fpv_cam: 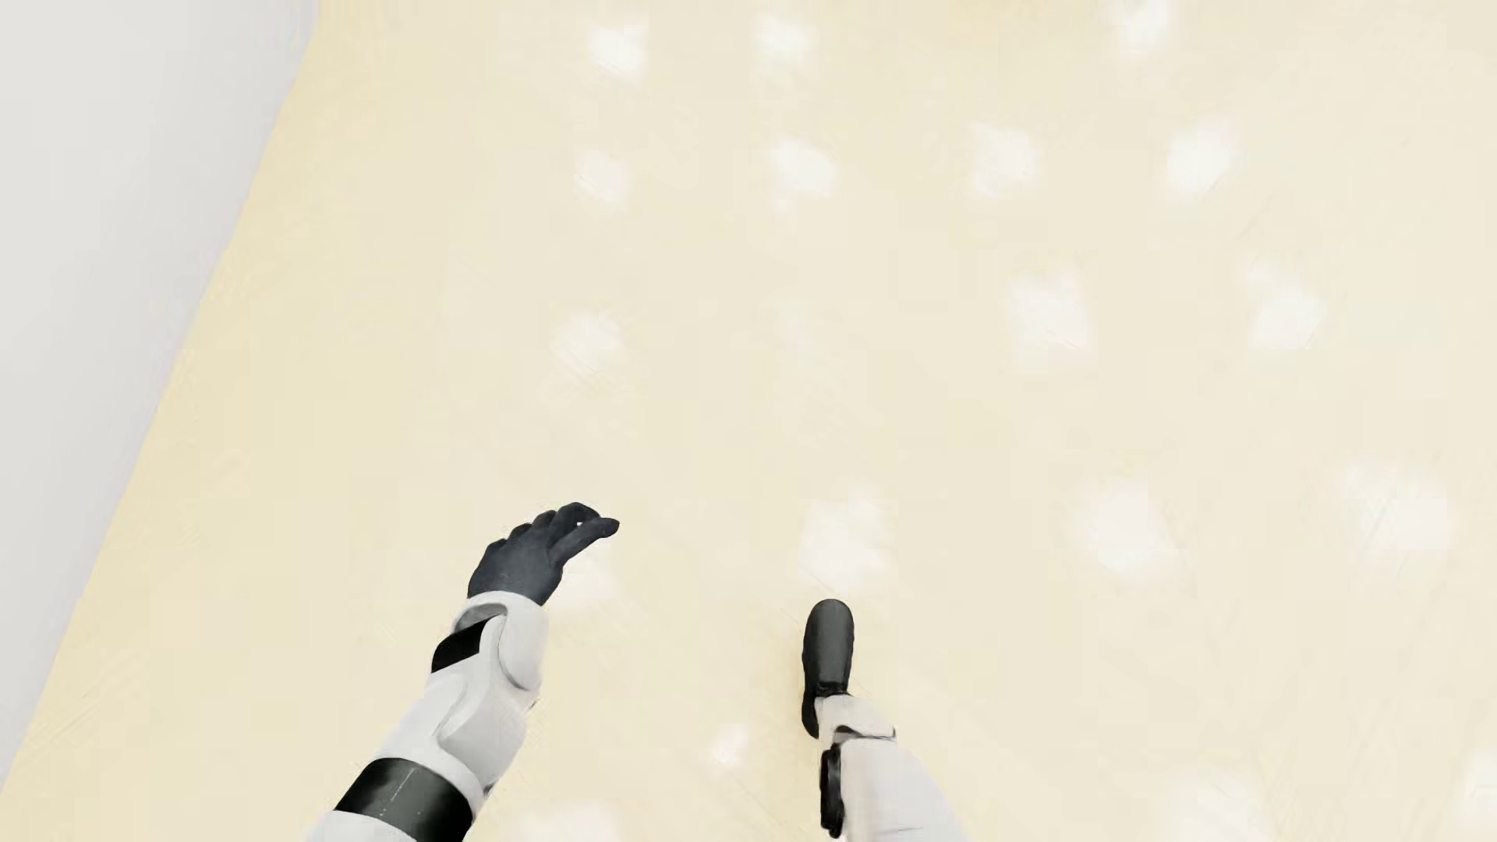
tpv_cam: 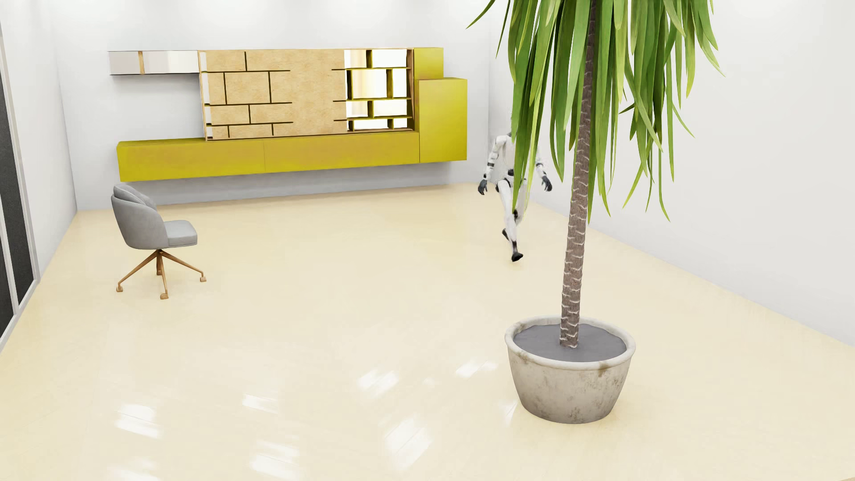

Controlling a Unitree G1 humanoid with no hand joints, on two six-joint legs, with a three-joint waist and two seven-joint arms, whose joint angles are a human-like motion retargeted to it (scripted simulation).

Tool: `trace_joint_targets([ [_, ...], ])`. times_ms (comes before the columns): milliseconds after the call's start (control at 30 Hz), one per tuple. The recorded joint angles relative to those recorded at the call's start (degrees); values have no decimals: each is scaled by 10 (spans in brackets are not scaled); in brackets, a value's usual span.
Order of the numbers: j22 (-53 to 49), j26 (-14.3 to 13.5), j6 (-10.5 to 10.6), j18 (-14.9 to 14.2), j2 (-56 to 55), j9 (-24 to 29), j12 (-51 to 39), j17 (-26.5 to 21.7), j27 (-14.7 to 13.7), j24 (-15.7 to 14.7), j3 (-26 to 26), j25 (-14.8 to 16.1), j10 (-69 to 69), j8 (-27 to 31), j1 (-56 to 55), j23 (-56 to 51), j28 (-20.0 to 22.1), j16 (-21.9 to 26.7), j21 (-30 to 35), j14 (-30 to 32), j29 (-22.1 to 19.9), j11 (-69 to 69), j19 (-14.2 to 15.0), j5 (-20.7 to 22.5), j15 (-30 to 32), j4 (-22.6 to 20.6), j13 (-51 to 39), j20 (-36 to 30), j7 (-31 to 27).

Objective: Walk to the plant

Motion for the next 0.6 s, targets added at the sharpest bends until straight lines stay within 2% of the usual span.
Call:
trace_joint_targets([
  [33, -12, 9, 5, 13, -3, 4, 4, 24, -7, -23, -8, 5, 56, -26, 13, -7, 20, 1, -16, 89, -1, 98, -22, -12, 35, 22, 27, 11, -17],
  [67, -24, 24, 12, -13, -3, 8, 19, 48, -10, -31, -14, 8, 161, -36, -4, -2, 27, 9, -27, 220, -1, 190, -43, -9, 50, 48, 35, 18, -35],
  [100, -35, 40, 19, -41, 16, 13, 46, 57, -9, -29, -16, 3, 307, -40, -60, 13, 32, 11, -33, 340, -8, 253, -75, 5, 1, 86, 21, 25, -26],
  [133, -37, 54, 28, -8, 50, 18, 77, 58, -5, -29, -11, -10, 433, -44, -140, 36, 36, 3, -31, 334, -20, 275, -83, 28, -49, 110, -15, 35, -27],
  [167, -22, 63, 35, 19, 101, 20, 107, 51, -1, -41, -2, -26, 510, -40, -227, 62, 40, -17, -21, 273, -35, 255, -79, 54, -87, 107, -66, 46, -33],
  [233, 62, 82, 37, 20, 230, 13, 155, 33, -2, -80, 22, -73, 483, -15, -383, 104, 22, -62, 31, 217, -44, 146, -53, 90, -124, 80, -180, 52, -16],
  [267, 116, 92, 33, 21, 288, 4, 174, 27, -16, -81, 35, -97, 406, -6, -441, 106, -18, -66, 68, 189, -24, 97, -48, 97, -136, 65, -231, 31, -3],
  [300, 158, 98, 28, 18, 333, -6, 192, 20, -47, -64, 48, -117, 312, 2, -494, 90, -84, -60, 108, 185, 9, 78, -46, 102, -152, 54, -279, -10, 0],
  [333, 176, 89, 23, 14, 366, -15, 218, 13, -88, -43, 62, -130, 197, 12, -533, 53, -159, -44, 153, 196, 36, 78, -44, 105, -175, 54, -323, -40, -5],
  [367, 169, 80, 21, 14, 400, -20, 257, 4, -133, -29, 76, -131, 70, 22, -562, 3, -204, -31, 197, 211, 43, 79, -40, 105, -199, 61, -366, -34, -23],
  [400, 145, 83, 21, 17, 438, -23, 308, -1, -175, -22, 88, -110, -49, 42, -572, -50, -186, -32, 232, 205, 30, 84, -32, 103, -213, 83, -400, 13, -25],
  [433, 119, 90, 22, -3, 476, -23, 363, -9, -210, -23, 99, -67, -107, 61, -570, -100, -119, -54, 260, 178, 15, 98, -23, 92, -213, 108, -414, 79, -4],
  [467, 107, 94, 22, 18, 498, -23, 407, -31, -230, -30, 109, -20, -74, 75, -560, -147, -49, -88, 287, 166, 18, 145, -22, 71, -173, 122, -405, 135, 32],
  [500, 113, 100, 18, 65, 490, -21, 429, -72, -229, -38, 118, 10, 4, 81, -552, -196, -13, -123, 311, 206, 46, 234, -39, 39, -61, 117, -377, 162, 48],
  [533, 132, 104, 11, 85, 450, -18, 432, -112, -214, -38, 121, 18, 68, 68, -536, -244, -26, -140, 322, 242, 84, 369, 19, -9, 97, 107, -333, 159, 63],
  [567, 156, 104, 0, 85, 384, -14, 415, -138, -188, -25, 115, 20, 120, 49, -507, -276, -72, -138, 319, 200, 105, 506, 10, -68, 160, 86, -283, 130, 78],
  [600, 177, 94, -11, 78, 307, -10, 382, -138, -153, -5, 102, 19, 137, 53, -466, -274, -122, -122, 303, 151, 98, 606, -40, -78, 102, 55, -234, 92, 85],
])
